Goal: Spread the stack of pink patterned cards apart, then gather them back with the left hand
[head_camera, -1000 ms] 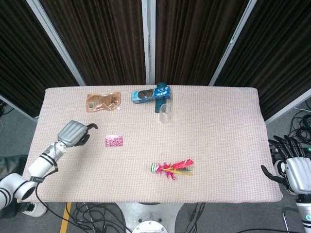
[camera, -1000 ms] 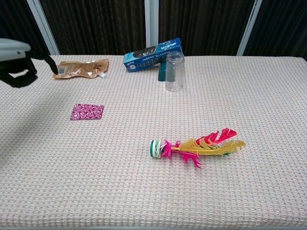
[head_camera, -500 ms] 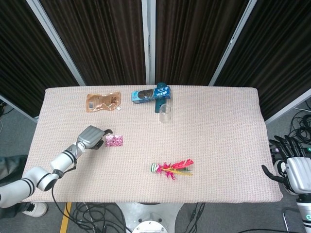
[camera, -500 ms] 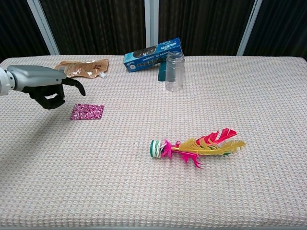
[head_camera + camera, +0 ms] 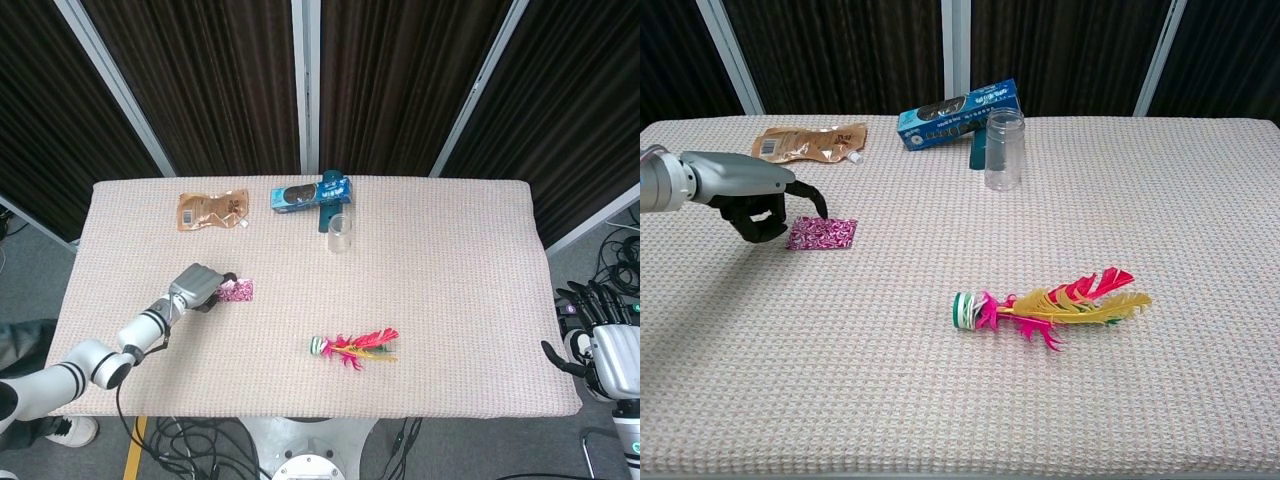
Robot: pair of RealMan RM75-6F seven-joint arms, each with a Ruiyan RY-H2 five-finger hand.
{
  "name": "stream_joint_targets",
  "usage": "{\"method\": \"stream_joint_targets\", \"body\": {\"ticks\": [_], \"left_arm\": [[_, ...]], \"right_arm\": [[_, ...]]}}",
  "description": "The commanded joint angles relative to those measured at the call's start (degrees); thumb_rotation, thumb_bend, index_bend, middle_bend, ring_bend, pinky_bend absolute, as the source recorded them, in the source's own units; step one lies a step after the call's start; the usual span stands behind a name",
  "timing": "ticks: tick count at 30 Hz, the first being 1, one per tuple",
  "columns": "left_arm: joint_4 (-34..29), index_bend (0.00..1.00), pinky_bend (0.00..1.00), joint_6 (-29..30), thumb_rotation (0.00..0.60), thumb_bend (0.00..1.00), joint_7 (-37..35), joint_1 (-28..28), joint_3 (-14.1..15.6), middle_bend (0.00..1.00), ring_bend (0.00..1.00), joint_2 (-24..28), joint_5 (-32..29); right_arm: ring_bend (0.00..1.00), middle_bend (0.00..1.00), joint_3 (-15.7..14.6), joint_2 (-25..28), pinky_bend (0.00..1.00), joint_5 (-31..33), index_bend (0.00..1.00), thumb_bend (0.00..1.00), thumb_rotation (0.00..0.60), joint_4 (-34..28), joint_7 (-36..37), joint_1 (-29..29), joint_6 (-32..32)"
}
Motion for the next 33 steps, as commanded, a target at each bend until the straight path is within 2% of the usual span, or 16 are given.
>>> {"method": "stream_joint_targets", "body": {"ticks": [1,6,12,25,30,33], "left_arm": [[0.7,0.26,0.98,-1.8,0.600,0.61,1.7,-0.8,0.1,0.91,0.95,-0.5,-1.8],[-1.1,0.26,0.98,-4.6,0.600,0.61,4.8,-1.8,0.8,0.91,0.95,0.5,-4.3],[-7.0,0.26,0.98,-4.9,0.600,0.61,9.6,-2.7,1.9,0.91,0.95,3.3,-7.2],[-18.4,0.26,0.98,-2.4,0.600,0.61,20.2,-4.5,5.1,0.90,0.95,8.2,-15.6],[-21.3,0.26,0.98,-1.1,0.600,0.61,23.2,-5.5,6.5,0.90,0.95,9.2,-18.7],[-22.3,0.26,0.98,1.4,0.600,0.61,24.0,-5.4,6.3,0.90,0.95,9.6,-20.1]], "right_arm": [[0.02,0.10,0.0,0.0,0.00,0.1,0.16,0.19,0.453,0.1,0.1,0.0,-0.2],[0.02,0.10,0.0,-0.1,0.00,0.3,0.16,0.19,0.452,0.4,0.3,0.0,-0.2],[0.01,0.10,-0.1,0.0,0.00,0.4,0.16,0.19,0.452,0.6,0.6,-0.2,-0.2],[0.01,0.10,-0.1,0.2,0.00,0.3,0.16,0.19,0.452,0.6,0.9,-0.7,0.5],[0.01,0.10,-0.2,0.2,0.00,0.1,0.16,0.19,0.452,0.6,1.1,-1.0,1.0],[0.02,0.10,-0.2,0.2,0.00,0.1,0.16,0.19,0.452,0.7,1.2,-1.1,1.2]]}}
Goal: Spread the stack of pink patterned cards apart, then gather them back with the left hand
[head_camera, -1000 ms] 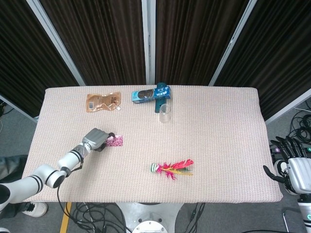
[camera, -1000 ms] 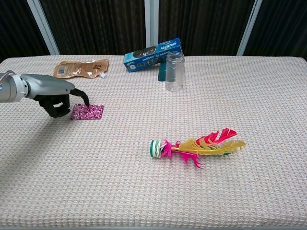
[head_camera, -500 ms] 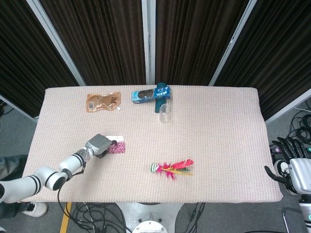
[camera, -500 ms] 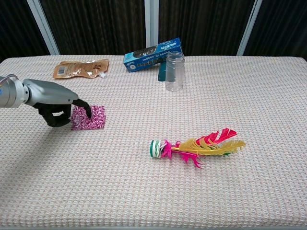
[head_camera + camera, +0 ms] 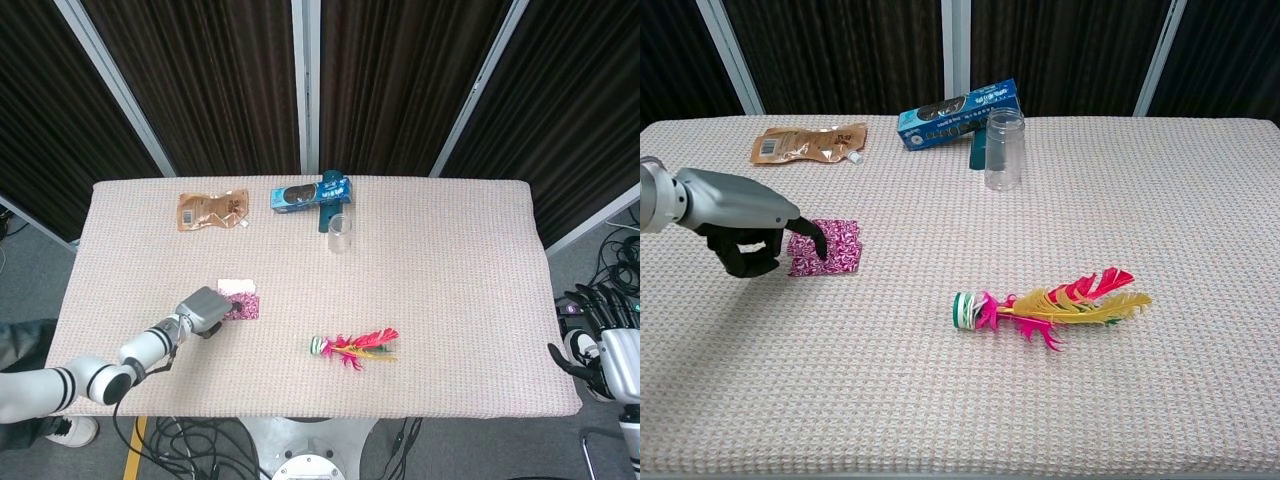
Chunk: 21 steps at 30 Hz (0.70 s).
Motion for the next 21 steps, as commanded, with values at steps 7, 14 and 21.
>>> {"method": "stream_joint_targets", "body": {"ticks": [7,14,21], "left_arm": [[2.9,0.26,0.98,5.0,0.600,0.61,1.4,0.4,-0.4,0.90,0.95,-2.5,-3.8],[6.9,0.26,0.98,3.5,0.600,0.61,1.0,0.3,0.3,0.90,0.95,-5.2,-4.8],[5.7,0.26,0.98,3.1,0.600,0.61,2.0,-0.2,1.2,0.90,0.95,-5.1,-5.3]], "right_arm": [[0.01,0.10,0.0,0.1,0.00,0.0,0.16,0.19,0.454,-0.1,0.1,-0.3,0.2],[0.01,0.11,-0.1,0.2,0.00,0.3,0.16,0.19,0.452,0.1,0.2,-0.4,0.0],[0.01,0.10,-0.1,0.1,0.00,0.4,0.16,0.19,0.452,0.1,0.2,-0.3,-0.4]]}}
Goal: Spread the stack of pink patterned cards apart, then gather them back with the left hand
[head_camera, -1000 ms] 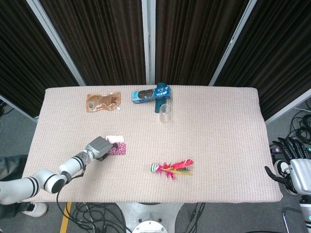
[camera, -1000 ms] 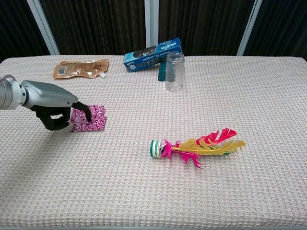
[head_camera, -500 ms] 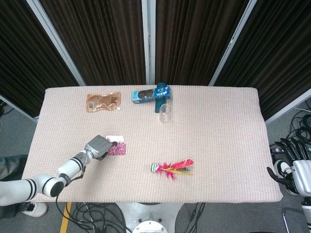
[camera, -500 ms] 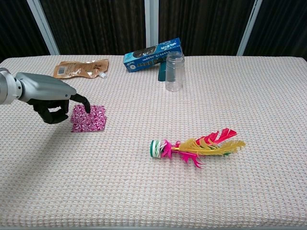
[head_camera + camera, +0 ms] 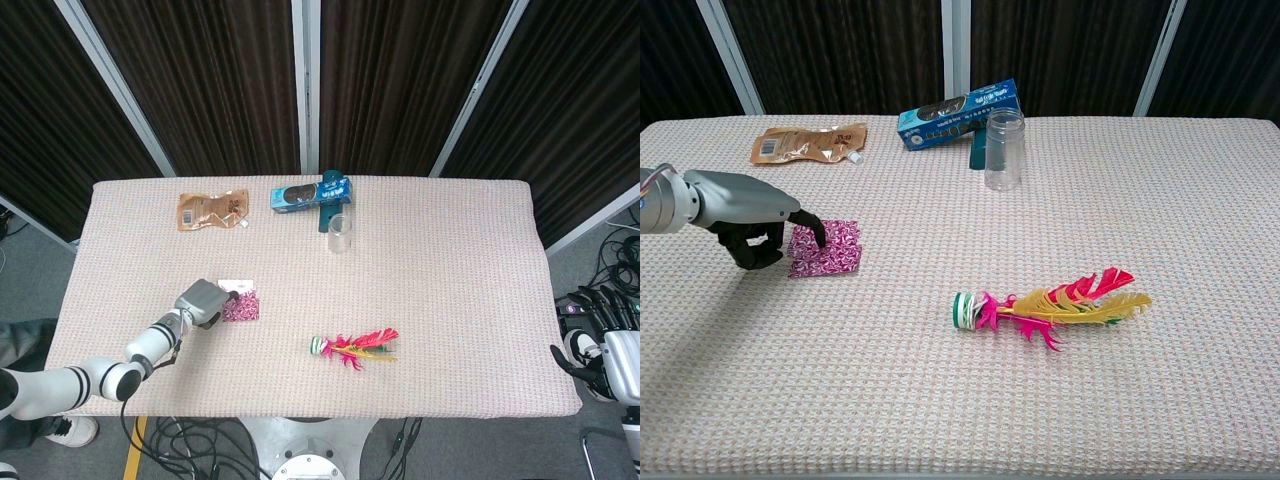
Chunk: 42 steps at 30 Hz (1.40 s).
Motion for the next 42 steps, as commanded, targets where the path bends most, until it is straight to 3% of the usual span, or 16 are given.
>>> {"method": "stream_joint_targets", "body": {"ticks": [1,16,30,35,42], "left_arm": [[-1.5,0.26,0.98,0.4,0.600,0.61,0.8,-0.2,0.4,0.90,0.95,0.6,-0.1],[-11.6,0.26,0.98,3.9,0.600,0.61,7.2,-2.0,3.0,0.90,0.95,3.8,-4.8],[-16.7,0.26,0.98,4.1,0.600,0.61,6.4,-2.8,4.9,0.90,0.95,6.6,-7.1],[-18.3,0.26,0.98,5.4,0.600,0.61,4.7,-2.2,4.3,0.90,0.95,8.1,-5.1],[-13.8,0.26,0.98,10.4,0.600,0.61,2.8,0.2,2.0,0.89,0.95,5.3,-2.6]], "right_arm": [[0.01,0.10,0.0,0.0,0.00,0.0,0.16,0.19,0.455,0.0,0.0,0.0,0.0],[0.01,0.10,0.0,0.1,0.00,0.0,0.16,0.20,0.446,0.1,0.3,-0.4,0.4],[0.02,0.10,-0.1,0.0,0.00,-0.3,0.16,0.19,0.451,0.9,1.4,-1.1,1.4],[0.01,0.10,-0.1,-0.1,0.00,-0.4,0.16,0.19,0.452,1.1,1.6,-1.2,1.6],[0.02,0.10,-0.1,0.0,0.00,-0.5,0.16,0.19,0.449,1.0,1.6,-1.3,1.7]]}}
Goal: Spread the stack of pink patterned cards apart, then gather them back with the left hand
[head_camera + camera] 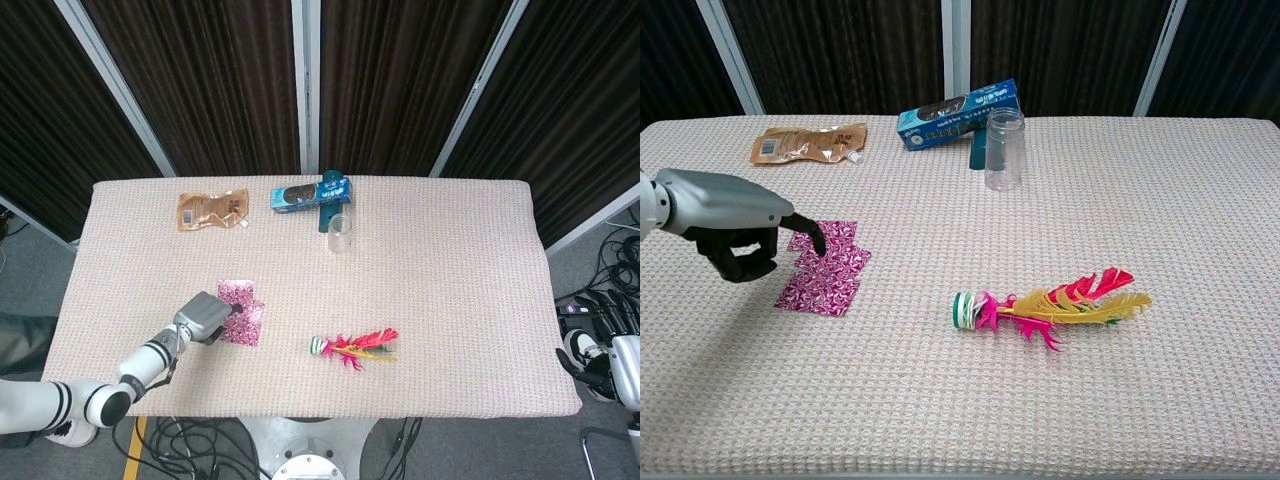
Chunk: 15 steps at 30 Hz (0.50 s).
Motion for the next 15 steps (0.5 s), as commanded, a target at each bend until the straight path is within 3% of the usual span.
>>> {"method": "stream_joint_targets", "body": {"ticks": [1,15], "left_arm": [[2.9,0.26,0.98,0.7,0.600,0.61,-1.0,0.9,-1.2,0.89,0.95,-1.8,0.5],[5.6,0.26,0.98,-1.8,0.600,0.61,2.4,0.5,1.0,0.89,0.95,-2.4,-5.7]], "right_arm": [[0.01,0.10,0.0,0.1,0.00,0.0,0.16,0.19,0.449,-0.1,0.0,-0.1,0.0],[0.01,0.10,0.1,-0.1,0.00,0.1,0.16,0.19,0.453,0.1,0.2,0.2,-0.6]]}}
